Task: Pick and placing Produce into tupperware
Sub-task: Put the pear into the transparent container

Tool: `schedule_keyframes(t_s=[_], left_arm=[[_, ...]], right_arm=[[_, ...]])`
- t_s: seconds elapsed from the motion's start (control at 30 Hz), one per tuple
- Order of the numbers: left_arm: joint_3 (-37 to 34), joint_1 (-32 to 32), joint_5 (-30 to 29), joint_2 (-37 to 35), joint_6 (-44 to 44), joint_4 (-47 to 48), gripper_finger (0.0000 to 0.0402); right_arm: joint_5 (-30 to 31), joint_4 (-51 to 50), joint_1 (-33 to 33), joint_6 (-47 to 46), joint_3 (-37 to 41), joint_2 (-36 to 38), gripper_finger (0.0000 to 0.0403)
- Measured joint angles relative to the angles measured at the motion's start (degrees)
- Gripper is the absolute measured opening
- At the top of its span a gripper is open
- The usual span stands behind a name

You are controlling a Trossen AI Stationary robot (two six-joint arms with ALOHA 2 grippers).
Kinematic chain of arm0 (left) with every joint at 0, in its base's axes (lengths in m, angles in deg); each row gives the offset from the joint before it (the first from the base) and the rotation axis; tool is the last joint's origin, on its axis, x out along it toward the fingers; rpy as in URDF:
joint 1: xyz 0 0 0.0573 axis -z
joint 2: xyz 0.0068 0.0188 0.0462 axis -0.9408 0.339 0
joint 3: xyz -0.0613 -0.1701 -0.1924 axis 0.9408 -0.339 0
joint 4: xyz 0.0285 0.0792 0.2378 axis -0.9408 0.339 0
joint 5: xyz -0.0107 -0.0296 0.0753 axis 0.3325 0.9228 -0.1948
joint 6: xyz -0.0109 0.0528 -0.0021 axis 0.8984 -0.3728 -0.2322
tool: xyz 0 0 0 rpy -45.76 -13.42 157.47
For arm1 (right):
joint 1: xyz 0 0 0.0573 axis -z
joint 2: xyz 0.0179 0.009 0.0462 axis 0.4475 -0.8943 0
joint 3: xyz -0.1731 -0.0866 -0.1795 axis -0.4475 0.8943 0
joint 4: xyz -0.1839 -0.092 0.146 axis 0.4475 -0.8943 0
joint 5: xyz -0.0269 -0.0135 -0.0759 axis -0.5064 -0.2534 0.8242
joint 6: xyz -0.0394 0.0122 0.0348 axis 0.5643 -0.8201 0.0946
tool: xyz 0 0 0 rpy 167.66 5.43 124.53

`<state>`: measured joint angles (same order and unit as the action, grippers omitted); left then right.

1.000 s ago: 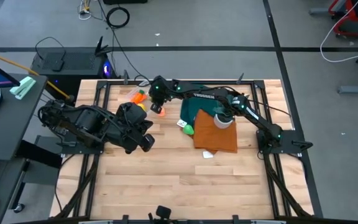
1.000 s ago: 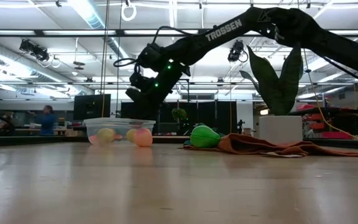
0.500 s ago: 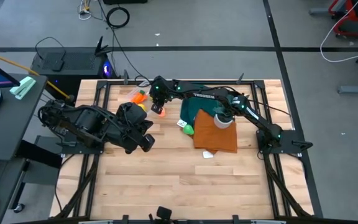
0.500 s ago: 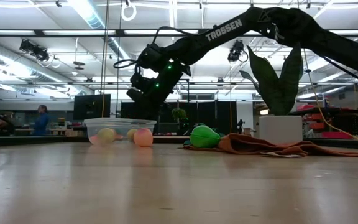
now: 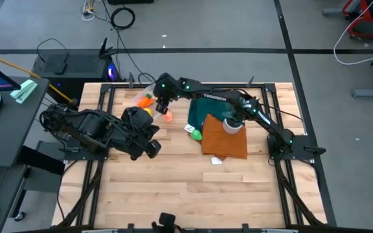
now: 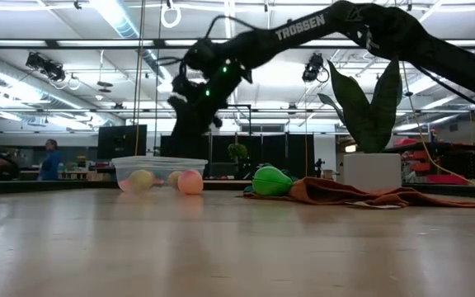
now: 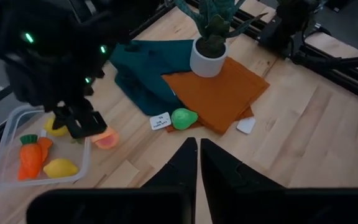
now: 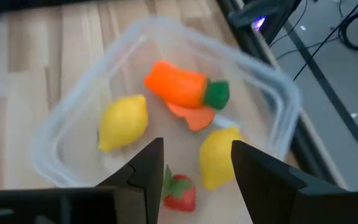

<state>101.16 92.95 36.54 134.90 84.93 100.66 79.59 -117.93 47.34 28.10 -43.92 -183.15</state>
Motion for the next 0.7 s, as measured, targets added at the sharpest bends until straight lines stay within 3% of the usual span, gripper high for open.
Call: schedule_keyframes(t_s=[0.07,0.2,0.47,0.7], left_arm=[[0.0,0.0,0.0,0.0,-0.3,0.0,0.0029],[0.0,0.0,0.0,0.0,-0.5,0.2,0.0024],[0.0,0.0,0.0,0.0,-1.0,0.4,0.0018],[0.0,-0.1,0.0,0.0,-1.0,-1.1,0.0033]], right_arm=[[0.0,-2.2,0.1,0.6,-3.1,0.1,0.0149],[-0.1,-7.3,0.2,1.3,-2.2,4.7,0.0145],[-1.3,-34.9,-0.9,1.3,-2.2,12.1,0.0139],[-1.7,-43.6,-4.2,-1.8,-1.5,11.2,0.0197]])
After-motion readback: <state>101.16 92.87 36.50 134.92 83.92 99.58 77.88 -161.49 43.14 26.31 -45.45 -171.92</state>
